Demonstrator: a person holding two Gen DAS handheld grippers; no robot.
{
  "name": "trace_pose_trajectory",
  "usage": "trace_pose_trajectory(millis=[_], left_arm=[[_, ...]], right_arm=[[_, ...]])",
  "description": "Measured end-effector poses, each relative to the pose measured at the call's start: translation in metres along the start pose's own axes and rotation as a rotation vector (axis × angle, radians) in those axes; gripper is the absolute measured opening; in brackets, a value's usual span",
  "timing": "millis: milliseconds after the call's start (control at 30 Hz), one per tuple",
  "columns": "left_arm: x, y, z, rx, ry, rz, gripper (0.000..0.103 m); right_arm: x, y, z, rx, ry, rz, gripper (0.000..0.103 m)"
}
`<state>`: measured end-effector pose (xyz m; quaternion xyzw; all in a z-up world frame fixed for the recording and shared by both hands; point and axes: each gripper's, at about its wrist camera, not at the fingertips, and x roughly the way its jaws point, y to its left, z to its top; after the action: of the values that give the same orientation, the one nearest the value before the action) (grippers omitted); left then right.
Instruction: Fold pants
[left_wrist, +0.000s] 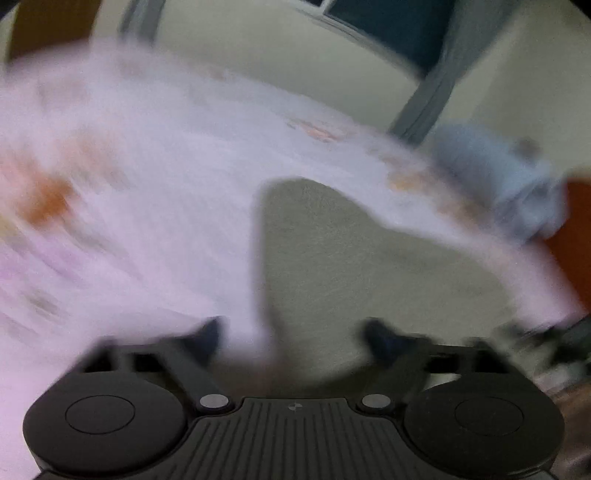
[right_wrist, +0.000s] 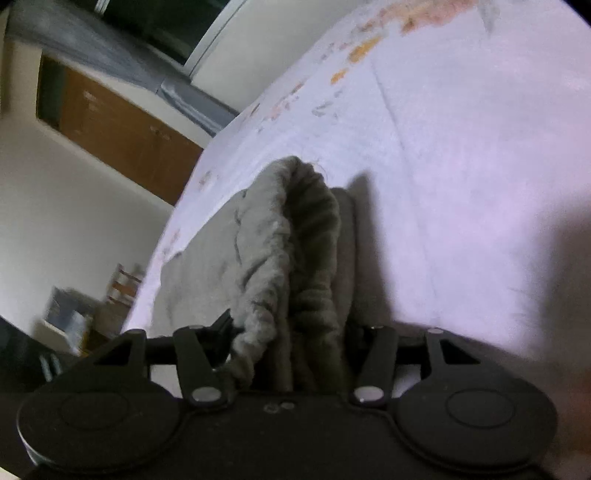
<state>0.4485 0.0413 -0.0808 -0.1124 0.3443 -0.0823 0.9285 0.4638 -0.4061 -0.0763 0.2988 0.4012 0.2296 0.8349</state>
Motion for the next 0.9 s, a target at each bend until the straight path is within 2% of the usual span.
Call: trace_pose_trajectory(millis=[33, 100, 133, 167, 233, 300, 400, 433, 467, 533, 567, 600, 667, 733, 767, 900], left_arm=[[-0.013, -0.007, 0.000, 0.077, -0.038, 0.090, 0.103], [-0.030, -0.016, 0.003, 0.135, -0.077, 0.137, 0.103], [-0.035, -0.022, 0.005, 0.128, -0.088, 0.148, 0.103], [-0.036, -0.028, 0.009, 0.115, -0.096, 0.152, 0.103], [-0.036, -0.046, 0.015, 0.108, -0.117, 0.172, 0.103], [-0.038, -0.060, 0.009, 0.131, -0.137, 0.197, 0.103], [-0.026, -0.073, 0.003, 0.154, -0.089, 0.254, 0.103], [-0.023, -0.070, -0.006, 0.157, -0.069, 0.276, 0.103], [-0.013, -0.063, -0.013, 0.156, -0.017, 0.298, 0.103], [-0.004, -0.039, -0.024, 0.067, -0.009, 0.200, 0.103], [-0.003, -0.025, -0.026, -0.012, 0.003, 0.148, 0.103], [-0.004, -0.018, -0.025, -0.041, 0.012, 0.127, 0.103], [-0.012, -0.020, -0.022, -0.018, 0.011, 0.159, 0.103], [-0.029, -0.025, -0.022, 0.035, -0.022, 0.203, 0.103], [-0.039, -0.025, -0.023, 0.043, -0.038, 0.214, 0.103], [-0.085, -0.021, -0.034, 0.030, -0.079, 0.237, 0.103]], right_arm=[[-0.014, 0.008, -0.002, -0.052, -0.020, -0.058, 0.067], [-0.041, 0.037, -0.010, -0.204, -0.119, -0.244, 0.092], [-0.051, 0.054, -0.013, -0.265, -0.165, -0.282, 0.092], [-0.057, 0.071, -0.017, -0.313, -0.200, -0.284, 0.092], [-0.054, 0.107, -0.026, -0.415, -0.230, -0.302, 0.097], [-0.036, 0.144, -0.041, -0.561, -0.221, -0.336, 0.097], [-0.003, 0.175, -0.059, -0.744, -0.192, -0.342, 0.097], [0.008, 0.175, -0.064, -0.761, -0.153, -0.346, 0.096], [0.024, 0.170, -0.067, -0.760, -0.112, -0.375, 0.096], [0.050, 0.150, -0.066, -0.729, -0.011, -0.491, 0.094], [0.051, 0.141, -0.067, -0.731, -0.032, -0.500, 0.095], [0.049, 0.137, -0.067, -0.727, -0.055, -0.516, 0.096], [0.040, 0.142, -0.063, -0.698, -0.066, -0.533, 0.095], [0.013, 0.142, -0.056, -0.640, -0.131, -0.511, 0.095], [-0.004, 0.142, -0.055, -0.616, -0.163, -0.485, 0.095], [-0.061, 0.134, -0.061, -0.545, -0.267, -0.516, 0.097]])
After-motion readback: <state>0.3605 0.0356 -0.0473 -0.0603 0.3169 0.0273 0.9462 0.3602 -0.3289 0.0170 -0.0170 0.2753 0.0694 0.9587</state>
